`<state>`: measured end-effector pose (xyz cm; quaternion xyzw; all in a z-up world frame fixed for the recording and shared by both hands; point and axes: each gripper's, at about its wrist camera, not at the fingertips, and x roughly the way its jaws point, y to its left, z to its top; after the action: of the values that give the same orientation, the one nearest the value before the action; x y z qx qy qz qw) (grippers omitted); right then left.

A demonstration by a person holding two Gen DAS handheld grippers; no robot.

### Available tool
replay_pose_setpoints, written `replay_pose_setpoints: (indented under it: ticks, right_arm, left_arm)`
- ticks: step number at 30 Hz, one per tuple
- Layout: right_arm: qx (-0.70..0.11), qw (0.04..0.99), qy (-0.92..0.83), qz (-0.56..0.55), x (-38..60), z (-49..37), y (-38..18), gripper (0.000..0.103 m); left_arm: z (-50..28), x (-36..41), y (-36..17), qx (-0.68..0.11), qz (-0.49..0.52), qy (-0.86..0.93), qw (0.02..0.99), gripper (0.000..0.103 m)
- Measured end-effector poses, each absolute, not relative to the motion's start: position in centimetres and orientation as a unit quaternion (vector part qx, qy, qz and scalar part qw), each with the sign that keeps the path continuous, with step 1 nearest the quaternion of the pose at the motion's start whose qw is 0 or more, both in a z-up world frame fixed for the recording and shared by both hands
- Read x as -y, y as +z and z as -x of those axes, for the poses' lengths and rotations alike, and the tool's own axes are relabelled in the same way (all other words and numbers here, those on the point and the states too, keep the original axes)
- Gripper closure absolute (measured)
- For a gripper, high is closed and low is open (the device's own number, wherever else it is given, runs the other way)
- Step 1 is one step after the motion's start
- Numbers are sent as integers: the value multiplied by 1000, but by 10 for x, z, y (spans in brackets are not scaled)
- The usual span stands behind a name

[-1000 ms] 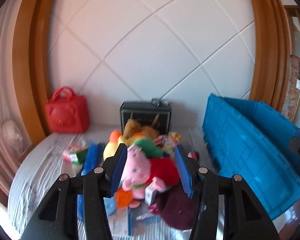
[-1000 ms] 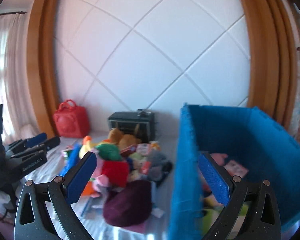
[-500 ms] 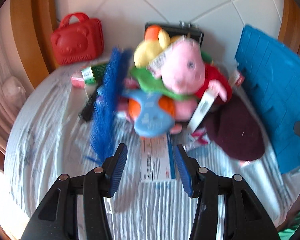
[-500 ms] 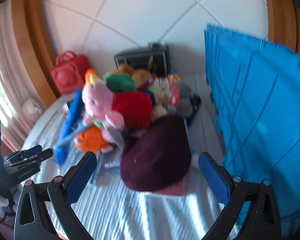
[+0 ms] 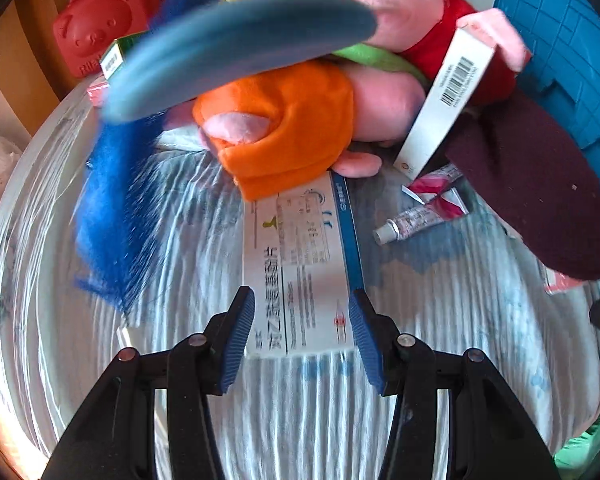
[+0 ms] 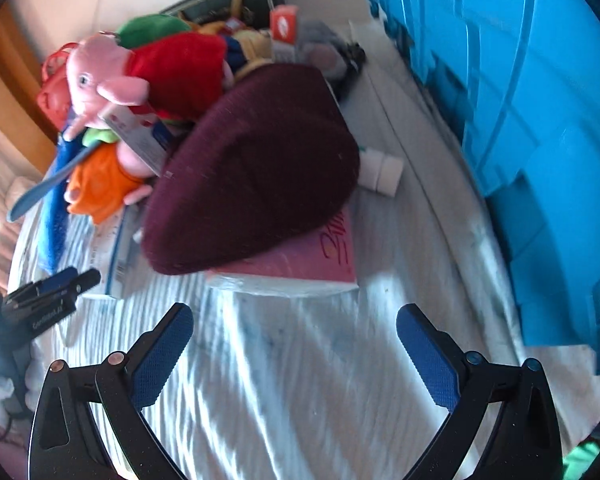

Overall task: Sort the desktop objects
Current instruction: 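Move the left gripper to the paracetamol box while the right approaches the pink tissue pack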

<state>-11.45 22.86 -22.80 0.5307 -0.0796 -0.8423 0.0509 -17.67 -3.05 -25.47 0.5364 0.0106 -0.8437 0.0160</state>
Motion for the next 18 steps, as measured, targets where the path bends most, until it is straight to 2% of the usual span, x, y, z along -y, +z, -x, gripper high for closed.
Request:
replay_pose_setpoints:
  ticks: [5,7,11,16,18]
  right_arm:
    - [88,51,-839,-535,-230,129,-237,0]
    - [87,54,-839,-534,-228,136,-240,0]
    - [94,57,-834,-541,-221,151,-247,0]
    - [89,65,-831,-546,-214,159,-254,0]
    - [93,69,-830,-546,-213,164,-258,0]
  left_arm:
    - [192,26,-255,-8,-519,-854,6,54]
    - [196,21,-257,5,-518,-855,8,49]
    - [196,17,-260,13,-532,-847,-1,47]
    - [197,11,-267,45,-523,-851,24,28]
    - [197,8,-268,52,-521,-851,36,28]
